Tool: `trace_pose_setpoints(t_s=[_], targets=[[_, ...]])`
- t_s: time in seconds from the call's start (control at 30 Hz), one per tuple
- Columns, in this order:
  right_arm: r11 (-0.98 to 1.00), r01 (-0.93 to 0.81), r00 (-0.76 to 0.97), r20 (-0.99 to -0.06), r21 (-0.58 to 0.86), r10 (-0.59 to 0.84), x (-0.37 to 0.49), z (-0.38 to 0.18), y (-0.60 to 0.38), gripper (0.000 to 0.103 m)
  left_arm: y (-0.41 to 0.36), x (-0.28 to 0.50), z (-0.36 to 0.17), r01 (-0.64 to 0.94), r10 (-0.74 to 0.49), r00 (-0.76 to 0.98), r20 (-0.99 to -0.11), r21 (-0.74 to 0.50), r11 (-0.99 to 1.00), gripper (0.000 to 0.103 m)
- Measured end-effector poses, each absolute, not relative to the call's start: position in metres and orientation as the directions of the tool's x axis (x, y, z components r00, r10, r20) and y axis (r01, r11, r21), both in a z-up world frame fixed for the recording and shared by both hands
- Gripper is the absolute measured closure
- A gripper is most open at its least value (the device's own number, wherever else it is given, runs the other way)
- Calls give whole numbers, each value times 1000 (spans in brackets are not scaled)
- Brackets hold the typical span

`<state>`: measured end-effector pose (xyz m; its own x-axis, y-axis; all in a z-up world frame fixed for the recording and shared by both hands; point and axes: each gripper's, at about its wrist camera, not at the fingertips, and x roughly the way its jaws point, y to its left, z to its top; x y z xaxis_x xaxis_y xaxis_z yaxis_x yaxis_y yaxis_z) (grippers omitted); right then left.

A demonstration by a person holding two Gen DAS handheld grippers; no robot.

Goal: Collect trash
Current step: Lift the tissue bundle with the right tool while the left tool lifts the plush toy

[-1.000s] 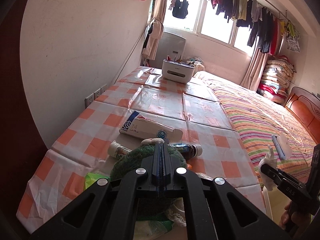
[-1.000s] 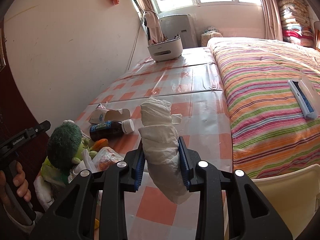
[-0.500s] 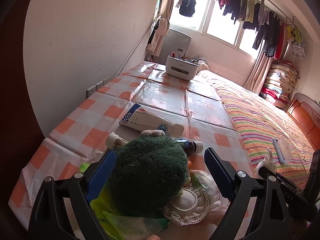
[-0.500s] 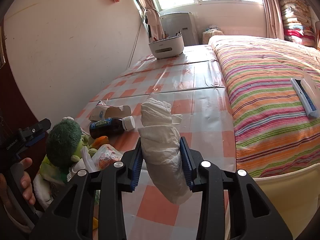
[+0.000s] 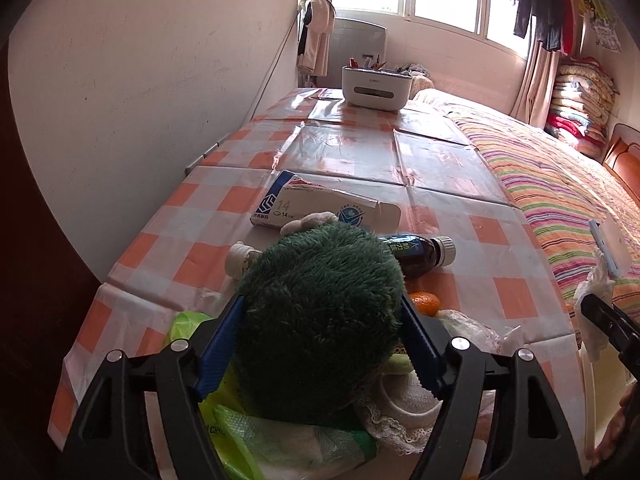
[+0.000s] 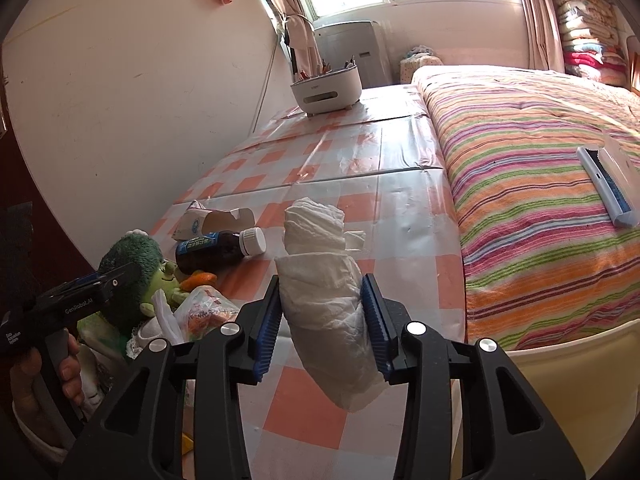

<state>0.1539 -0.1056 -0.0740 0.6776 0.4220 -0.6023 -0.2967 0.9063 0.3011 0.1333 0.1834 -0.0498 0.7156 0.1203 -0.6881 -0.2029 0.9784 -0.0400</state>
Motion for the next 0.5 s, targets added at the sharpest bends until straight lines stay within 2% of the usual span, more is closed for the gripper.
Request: trace_pose_setpoints(t_s=[0.07,0.17,0.37,0.5], targets=[[905,-300,680,-598,301,424,152,-72,-106,64,186,133,-50,-197,99,721,-686,-66,978,41],[904,-301,684,-592,303,426,150,-70,-107,64,184,128,-47,-187,90,742,-664,-75,980,45],[906,-297,698,-578,303,422,144,-64,-112,64,168,111,-24,-125,50,827,-560,-96,987,46],[910,-294,710,-571,291,412,138,-59,-115,64,157,105,-14,-82,10,850,-526,-113,990,45]])
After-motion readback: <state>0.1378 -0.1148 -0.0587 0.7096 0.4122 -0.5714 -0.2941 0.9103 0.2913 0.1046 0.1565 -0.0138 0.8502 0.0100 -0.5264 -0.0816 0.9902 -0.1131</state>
